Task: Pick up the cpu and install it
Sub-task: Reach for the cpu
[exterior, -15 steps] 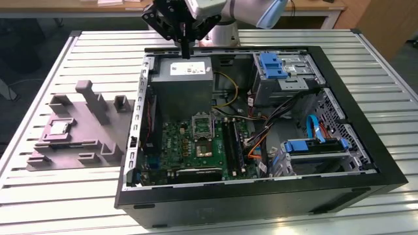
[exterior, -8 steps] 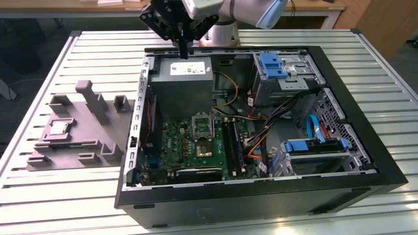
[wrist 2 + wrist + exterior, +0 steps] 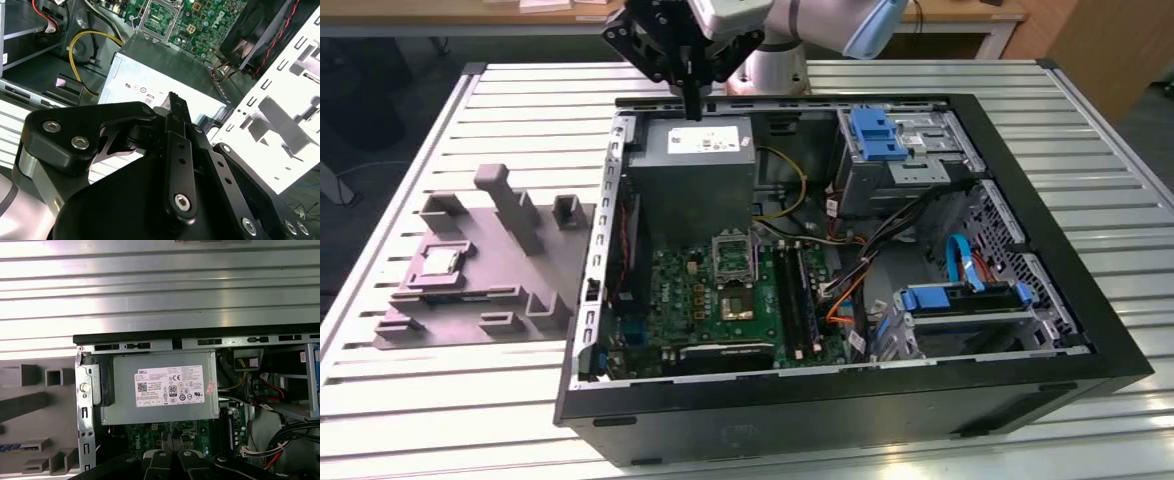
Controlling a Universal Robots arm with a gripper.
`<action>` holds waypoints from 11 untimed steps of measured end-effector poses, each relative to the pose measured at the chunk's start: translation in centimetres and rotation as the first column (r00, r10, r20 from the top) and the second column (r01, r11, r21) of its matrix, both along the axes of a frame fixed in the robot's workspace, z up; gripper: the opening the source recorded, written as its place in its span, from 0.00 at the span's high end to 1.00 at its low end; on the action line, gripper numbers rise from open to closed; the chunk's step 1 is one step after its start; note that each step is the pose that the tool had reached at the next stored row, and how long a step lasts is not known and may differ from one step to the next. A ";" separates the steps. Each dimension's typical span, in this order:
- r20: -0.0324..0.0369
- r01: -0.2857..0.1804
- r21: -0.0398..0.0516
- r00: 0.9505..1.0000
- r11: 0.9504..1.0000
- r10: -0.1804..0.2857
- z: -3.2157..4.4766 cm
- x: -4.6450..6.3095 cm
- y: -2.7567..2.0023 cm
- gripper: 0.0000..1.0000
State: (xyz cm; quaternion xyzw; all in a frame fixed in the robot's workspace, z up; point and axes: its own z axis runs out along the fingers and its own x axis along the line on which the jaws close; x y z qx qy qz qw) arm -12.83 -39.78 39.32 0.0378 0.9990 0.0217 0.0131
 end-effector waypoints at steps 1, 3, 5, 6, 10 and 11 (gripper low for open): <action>0.000 0.000 0.000 1.000 1.000 0.000 0.00 0.0 0.00 0.89; 0.000 0.000 0.000 1.000 1.000 0.000 0.00 -0.1 0.00 0.89; 0.000 0.000 0.000 1.000 1.000 0.000 0.00 -0.1 0.00 0.89; 0.000 0.000 0.000 1.000 1.000 0.000 0.00 -0.1 0.00 0.89; 0.000 0.000 0.000 1.000 1.000 0.000 -0.01 -0.7 0.00 0.89; 0.000 0.000 0.000 1.000 1.000 0.000 -0.01 -0.7 0.00 0.89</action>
